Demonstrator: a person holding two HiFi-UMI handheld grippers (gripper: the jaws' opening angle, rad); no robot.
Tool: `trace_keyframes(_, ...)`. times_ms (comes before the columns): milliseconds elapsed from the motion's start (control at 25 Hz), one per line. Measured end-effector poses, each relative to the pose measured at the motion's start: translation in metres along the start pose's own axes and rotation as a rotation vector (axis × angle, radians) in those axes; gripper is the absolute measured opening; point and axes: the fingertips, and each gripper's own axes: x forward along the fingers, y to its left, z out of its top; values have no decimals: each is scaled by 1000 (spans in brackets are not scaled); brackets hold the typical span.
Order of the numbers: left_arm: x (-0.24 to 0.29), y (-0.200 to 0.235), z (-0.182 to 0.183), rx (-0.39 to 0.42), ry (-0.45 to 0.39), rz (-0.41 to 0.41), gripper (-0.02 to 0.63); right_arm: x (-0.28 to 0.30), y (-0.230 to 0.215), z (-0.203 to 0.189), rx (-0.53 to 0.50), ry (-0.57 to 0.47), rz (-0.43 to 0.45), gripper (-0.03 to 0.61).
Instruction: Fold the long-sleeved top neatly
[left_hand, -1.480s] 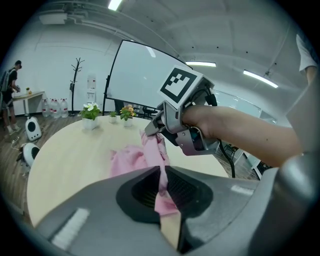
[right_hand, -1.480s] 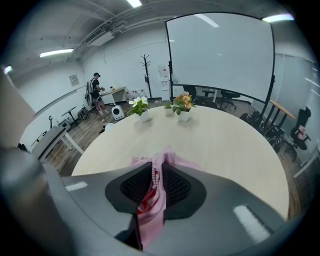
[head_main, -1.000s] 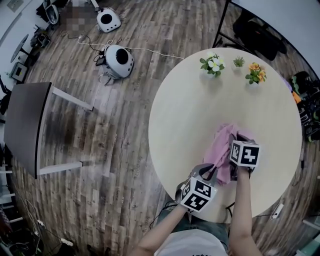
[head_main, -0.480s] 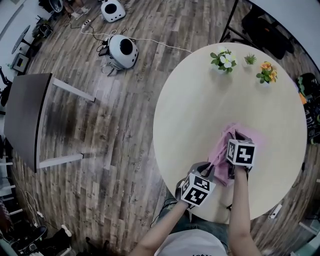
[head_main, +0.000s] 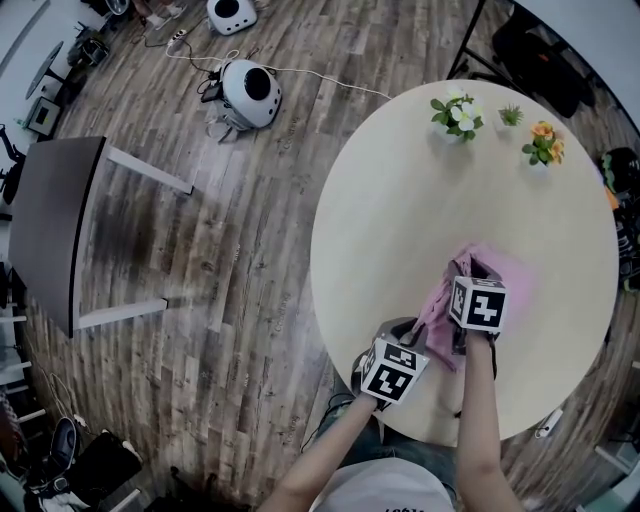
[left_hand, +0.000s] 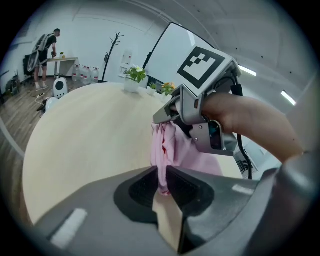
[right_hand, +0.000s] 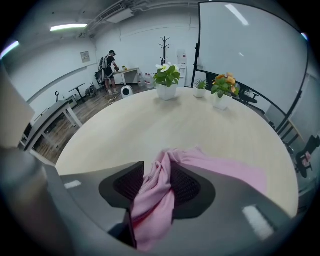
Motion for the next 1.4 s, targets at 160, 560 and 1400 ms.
trace_keyframes(160, -5, 2, 4, -13, -27, 11, 65, -10, 2, 5, -6, -28, 39, 226)
trace_keyframes(560, -37, 14, 41, 44, -116, 78, 69, -68, -26, 24, 60, -211, 7, 250)
trace_keyframes(1400, -151, -44, 231, 315, -578, 187, 69, -267, -94, 68, 96, -739, -197, 88)
